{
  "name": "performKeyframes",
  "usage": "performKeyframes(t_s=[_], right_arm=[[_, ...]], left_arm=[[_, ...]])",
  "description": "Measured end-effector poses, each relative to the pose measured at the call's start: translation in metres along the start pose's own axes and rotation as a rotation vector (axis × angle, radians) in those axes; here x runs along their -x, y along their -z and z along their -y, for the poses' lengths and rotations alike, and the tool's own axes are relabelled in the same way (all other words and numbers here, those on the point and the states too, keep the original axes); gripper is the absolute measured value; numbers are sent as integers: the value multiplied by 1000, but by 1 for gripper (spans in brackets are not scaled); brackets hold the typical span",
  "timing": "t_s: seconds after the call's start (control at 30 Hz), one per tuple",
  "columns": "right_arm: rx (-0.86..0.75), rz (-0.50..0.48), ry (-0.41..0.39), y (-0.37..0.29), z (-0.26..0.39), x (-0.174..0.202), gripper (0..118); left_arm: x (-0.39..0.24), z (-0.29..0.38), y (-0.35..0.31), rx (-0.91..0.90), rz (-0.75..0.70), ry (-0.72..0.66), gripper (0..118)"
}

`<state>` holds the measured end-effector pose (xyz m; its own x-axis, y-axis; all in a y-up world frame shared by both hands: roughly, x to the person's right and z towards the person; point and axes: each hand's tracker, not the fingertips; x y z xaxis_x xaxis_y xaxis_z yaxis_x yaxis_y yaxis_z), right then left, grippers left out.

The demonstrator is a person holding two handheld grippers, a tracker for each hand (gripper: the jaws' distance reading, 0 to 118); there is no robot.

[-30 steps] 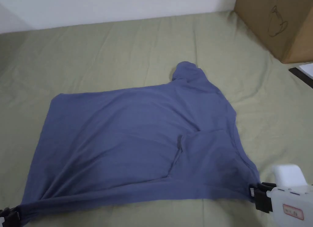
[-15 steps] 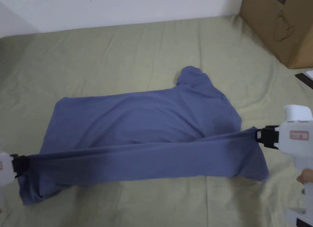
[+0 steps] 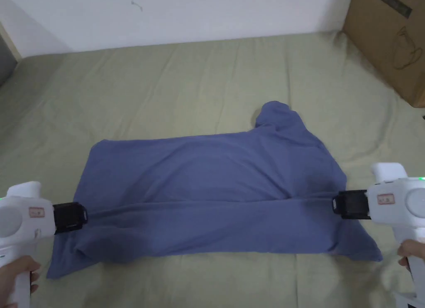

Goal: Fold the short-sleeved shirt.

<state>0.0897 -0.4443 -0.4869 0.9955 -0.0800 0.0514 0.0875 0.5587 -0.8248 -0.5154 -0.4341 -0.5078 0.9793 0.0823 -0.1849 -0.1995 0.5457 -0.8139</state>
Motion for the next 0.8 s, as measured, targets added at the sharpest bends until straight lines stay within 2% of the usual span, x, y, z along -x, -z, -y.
performKeyframes(t_s=[0.07,0.1,0.13,0.17,0.2,0.23,0.27,0.3,0.33,0.4,0.47,0.53,0.57,0.6,0.63,0.67,0.8], right_arm=[[-12,7,12,-20,7,2,96],[-42,-15,22,-33,14,2,94],[-69,-44,41,-44,18,3,88],[-101,-74,48,-58,27,6,75],[-129,-95,44,-69,37,9,54],[-128,-95,36,-75,45,13,33],[-113,-84,30,-79,53,17,9],[-102,-77,17,-80,60,21,0],[-93,-75,9,-81,67,23,0],[-51,-100,-9,-80,83,30,0],[-28,-39,-56,-76,94,37,0],[-9,-42,-45,-70,100,37,0],[4,-61,10,-69,102,35,0],[5,-96,59,-68,104,32,0],[0,-113,97,-68,105,30,0],[0,-121,130,-68,107,28,0],[6,-116,126,-70,111,27,0]], left_arm=[[2,14,-19,-8,-11,-10,98],[4,25,-31,-21,-10,-26,93],[5,36,-43,-64,34,-32,78],[6,50,-55,-102,54,-51,56],[3,58,-61,-99,56,-80,24],[3,68,-66,-81,57,-80,8],[4,77,-69,-69,68,-76,3],[4,85,-71,-64,82,-80,2],[2,90,-72,-60,86,-86,0],[4,98,-71,-51,95,-96,0],[4,95,-64,-44,94,-95,0],[5,88,-57,-44,86,-100,2],[6,84,-52,-54,62,-83,15],[6,79,-46,-80,32,-77,48],[7,74,-39,-77,7,-65,68],[8,70,-31,-62,-8,-69,73],[10,63,0,22,3,-63,72]])
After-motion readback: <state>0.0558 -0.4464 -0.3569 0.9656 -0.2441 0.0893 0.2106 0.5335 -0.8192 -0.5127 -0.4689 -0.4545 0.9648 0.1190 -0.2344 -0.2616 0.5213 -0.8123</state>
